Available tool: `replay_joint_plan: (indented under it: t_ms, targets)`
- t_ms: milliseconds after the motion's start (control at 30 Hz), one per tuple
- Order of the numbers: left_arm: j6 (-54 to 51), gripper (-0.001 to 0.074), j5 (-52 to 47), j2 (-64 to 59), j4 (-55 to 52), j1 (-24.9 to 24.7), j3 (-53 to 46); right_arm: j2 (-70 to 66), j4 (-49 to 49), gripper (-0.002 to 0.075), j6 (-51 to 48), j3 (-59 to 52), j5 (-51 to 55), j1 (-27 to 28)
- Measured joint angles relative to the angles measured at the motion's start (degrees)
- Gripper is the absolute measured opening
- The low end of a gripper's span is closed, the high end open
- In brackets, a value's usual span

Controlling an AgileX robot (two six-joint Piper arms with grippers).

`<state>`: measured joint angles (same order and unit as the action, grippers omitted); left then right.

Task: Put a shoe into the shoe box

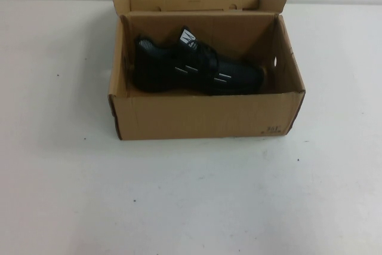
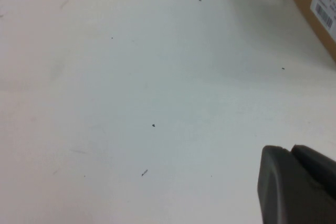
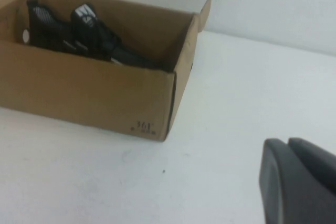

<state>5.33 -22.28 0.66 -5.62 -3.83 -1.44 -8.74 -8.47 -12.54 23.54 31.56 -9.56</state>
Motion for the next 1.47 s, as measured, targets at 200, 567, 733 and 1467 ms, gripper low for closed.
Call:
replay_joint_plan:
  t_ms: [200,567,733,1467]
  targets:
    - [0.0,-0.0001,0.0,0.0,-0.08,0.0,0.0,0.0,-0.83,-0.0017,0.0,-11.08,-7.8,0.0]
    - [0.0,-0.0001,-0.1,0.03,-0.08,0.0,0.0,9.06,-1.91,-0.0017,0.0,-24.88,-16.13,0.31]
    - [0.0,-0.0001,-0.1,0.03,-0.22,0.0,0.0,9.2,-2.14,-0.0017,0.0,-25.22,-11.73,1.23]
    - [0.0,-0.0001,-0.1,0.03,-0.5,0.0,0.0,9.2,-2.8,-0.0017,0.0,-25.22,-11.32,1.63]
